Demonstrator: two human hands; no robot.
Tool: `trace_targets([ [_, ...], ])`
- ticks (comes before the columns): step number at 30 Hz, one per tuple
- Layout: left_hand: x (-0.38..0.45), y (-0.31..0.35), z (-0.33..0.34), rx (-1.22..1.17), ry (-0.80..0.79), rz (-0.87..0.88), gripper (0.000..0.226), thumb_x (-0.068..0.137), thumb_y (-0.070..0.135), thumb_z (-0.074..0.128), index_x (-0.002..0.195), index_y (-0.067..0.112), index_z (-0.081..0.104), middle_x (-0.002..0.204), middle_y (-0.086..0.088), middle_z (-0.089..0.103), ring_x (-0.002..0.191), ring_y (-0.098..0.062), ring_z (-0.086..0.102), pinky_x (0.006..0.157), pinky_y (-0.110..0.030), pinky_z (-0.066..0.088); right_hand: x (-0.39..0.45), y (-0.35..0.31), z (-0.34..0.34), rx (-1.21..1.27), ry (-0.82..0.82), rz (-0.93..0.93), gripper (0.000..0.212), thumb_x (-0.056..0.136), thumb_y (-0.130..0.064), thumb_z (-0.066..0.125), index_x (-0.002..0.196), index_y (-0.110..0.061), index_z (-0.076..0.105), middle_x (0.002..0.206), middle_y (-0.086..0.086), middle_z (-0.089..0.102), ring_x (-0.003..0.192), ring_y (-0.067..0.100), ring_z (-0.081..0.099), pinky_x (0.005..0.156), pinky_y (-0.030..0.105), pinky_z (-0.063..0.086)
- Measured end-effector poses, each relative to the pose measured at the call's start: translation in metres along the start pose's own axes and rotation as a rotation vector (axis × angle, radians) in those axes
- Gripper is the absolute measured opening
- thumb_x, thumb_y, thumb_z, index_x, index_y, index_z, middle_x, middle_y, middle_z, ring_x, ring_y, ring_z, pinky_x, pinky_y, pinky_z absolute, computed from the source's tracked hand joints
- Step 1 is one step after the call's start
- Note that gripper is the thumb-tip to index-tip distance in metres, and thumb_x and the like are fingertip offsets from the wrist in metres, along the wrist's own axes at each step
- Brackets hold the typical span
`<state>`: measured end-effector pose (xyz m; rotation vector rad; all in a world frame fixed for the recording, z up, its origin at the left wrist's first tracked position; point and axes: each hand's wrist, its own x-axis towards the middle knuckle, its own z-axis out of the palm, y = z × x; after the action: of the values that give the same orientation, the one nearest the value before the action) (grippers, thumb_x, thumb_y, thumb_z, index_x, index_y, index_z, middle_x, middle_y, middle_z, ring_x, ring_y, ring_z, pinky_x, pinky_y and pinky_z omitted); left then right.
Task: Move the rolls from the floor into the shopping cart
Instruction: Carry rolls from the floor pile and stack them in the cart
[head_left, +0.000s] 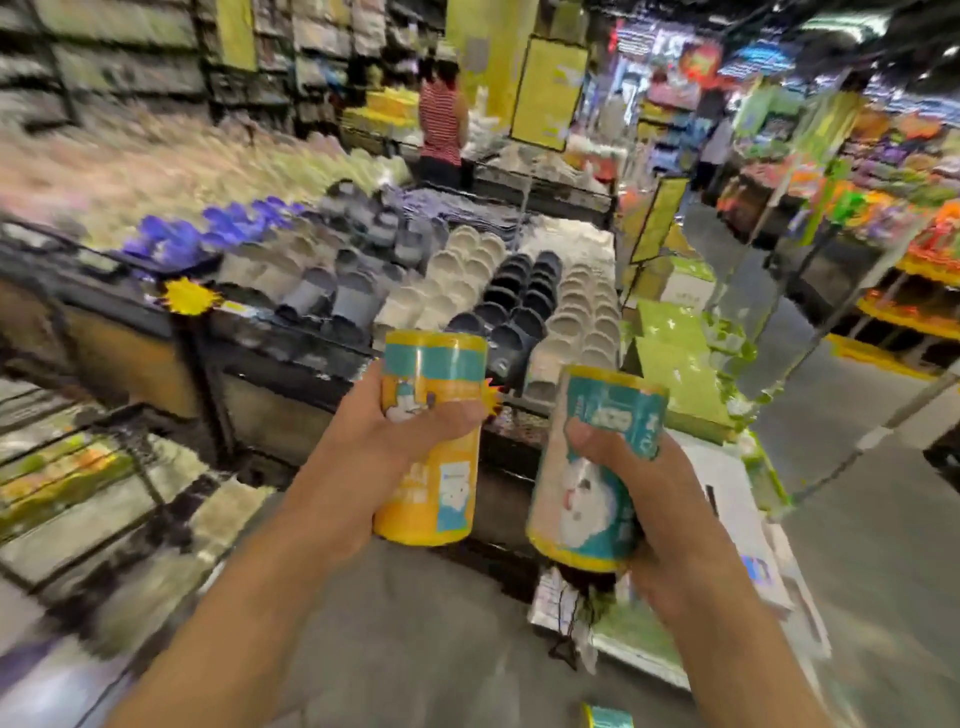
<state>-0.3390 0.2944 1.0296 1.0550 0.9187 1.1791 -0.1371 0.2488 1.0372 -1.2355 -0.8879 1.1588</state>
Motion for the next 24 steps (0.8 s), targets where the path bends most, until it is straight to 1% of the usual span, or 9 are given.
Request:
trace_targets([
  [3, 0.005, 0.017, -0.067, -0.004, 0.158, 0.041, 0.054, 0.056, 0.028, 0.085, 0.106, 0.024, 0.066, 0.085, 0.001, 0.076, 0.076, -0.018, 0.074, 0.069, -0.040, 0.061, 0.026, 0.006, 0.071, -0.021, -0.136, 0.008, 0.053, 0.058, -0.016, 0.090, 0.108, -0.018, 0.071, 0.095, 0.009, 0.079, 0.080, 0.025, 0.076, 0.072, 0.043, 0.064],
  [5, 0.008, 0.029, -0.110, 0.016, 0.232, 0.063, 0.067, 0.048, 0.024, 0.096, 0.108, 0.025, 0.066, 0.087, 0.000, 0.077, 0.079, -0.019, 0.075, 0.070, -0.041, 0.063, 0.044, 0.012, 0.121, -0.024, -0.216, 0.013, 0.057, 0.059, -0.023, 0.086, 0.113, -0.015, 0.069, 0.097, 0.010, 0.079, 0.079, 0.024, 0.076, 0.067, 0.038, 0.064],
  [8, 0.016, 0.045, -0.177, 0.017, 0.357, 0.093, 0.069, 0.041, 0.037, 0.090, 0.105, 0.025, 0.066, 0.083, 0.002, 0.076, 0.076, -0.019, 0.075, 0.069, -0.042, 0.062, 0.073, 0.024, 0.197, -0.046, -0.342, 0.036, 0.059, 0.062, -0.018, 0.088, 0.117, -0.012, 0.068, 0.098, 0.011, 0.078, 0.079, 0.024, 0.076, 0.066, 0.036, 0.062],
  [12, 0.029, 0.063, -0.256, 0.038, 0.522, 0.123, 0.056, 0.045, 0.020, 0.093, 0.093, 0.027, 0.066, 0.076, 0.002, 0.075, 0.071, -0.019, 0.073, 0.064, -0.041, 0.062, 0.109, 0.043, 0.287, -0.076, -0.484, 0.052, 0.052, 0.063, -0.018, 0.084, 0.113, -0.012, 0.069, 0.099, 0.013, 0.078, 0.082, 0.027, 0.075, 0.075, 0.043, 0.064],
  [14, 0.032, 0.069, -0.288, 0.047, 0.588, 0.117, 0.052, 0.052, 0.021, 0.090, 0.098, 0.026, 0.066, 0.086, -0.007, 0.076, 0.081, -0.029, 0.075, 0.071, -0.049, 0.063, 0.125, 0.049, 0.326, -0.066, -0.545, 0.071, 0.053, 0.064, -0.022, 0.080, 0.115, -0.012, 0.069, 0.100, 0.013, 0.078, 0.084, 0.028, 0.075, 0.078, 0.045, 0.063],
  [16, 0.036, 0.074, -0.314, 0.062, 0.648, 0.116, 0.053, 0.057, 0.026, 0.087, 0.105, 0.023, 0.066, 0.097, -0.013, 0.075, 0.089, -0.034, 0.074, 0.075, -0.054, 0.062, 0.142, 0.055, 0.359, -0.065, -0.613, 0.081, 0.051, 0.065, -0.021, 0.079, 0.114, -0.011, 0.069, 0.097, 0.011, 0.078, 0.080, 0.025, 0.075, 0.074, 0.041, 0.064],
  [18, 0.044, 0.074, -0.336, 0.052, 0.698, 0.122, 0.057, 0.055, 0.029, 0.090, 0.106, 0.024, 0.065, 0.098, -0.012, 0.075, 0.090, -0.031, 0.074, 0.071, -0.048, 0.064, 0.161, 0.062, 0.388, -0.059, -0.676, 0.093, 0.048, 0.066, -0.019, 0.078, 0.112, -0.010, 0.069, 0.092, 0.009, 0.077, 0.075, 0.022, 0.073, 0.067, 0.035, 0.063],
  [20, 0.057, 0.074, -0.352, 0.028, 0.739, 0.130, 0.047, 0.060, 0.033, 0.080, 0.104, 0.025, 0.065, 0.097, -0.010, 0.074, 0.088, -0.029, 0.075, 0.066, -0.041, 0.064, 0.183, 0.069, 0.411, -0.063, -0.727, 0.111, 0.048, 0.066, -0.019, 0.079, 0.112, -0.010, 0.069, 0.091, 0.008, 0.077, 0.074, 0.020, 0.074, 0.064, 0.032, 0.062],
  [24, 0.099, 0.071, -0.382, 0.036, 0.806, 0.117, 0.048, 0.061, 0.037, 0.079, 0.106, 0.028, 0.064, 0.096, -0.005, 0.076, 0.086, -0.024, 0.076, 0.066, -0.040, 0.063, 0.236, 0.086, 0.455, -0.075, -0.818, 0.147, 0.044, 0.067, -0.019, 0.079, 0.110, -0.011, 0.069, 0.093, 0.009, 0.077, 0.077, 0.022, 0.075, 0.065, 0.033, 0.061],
])
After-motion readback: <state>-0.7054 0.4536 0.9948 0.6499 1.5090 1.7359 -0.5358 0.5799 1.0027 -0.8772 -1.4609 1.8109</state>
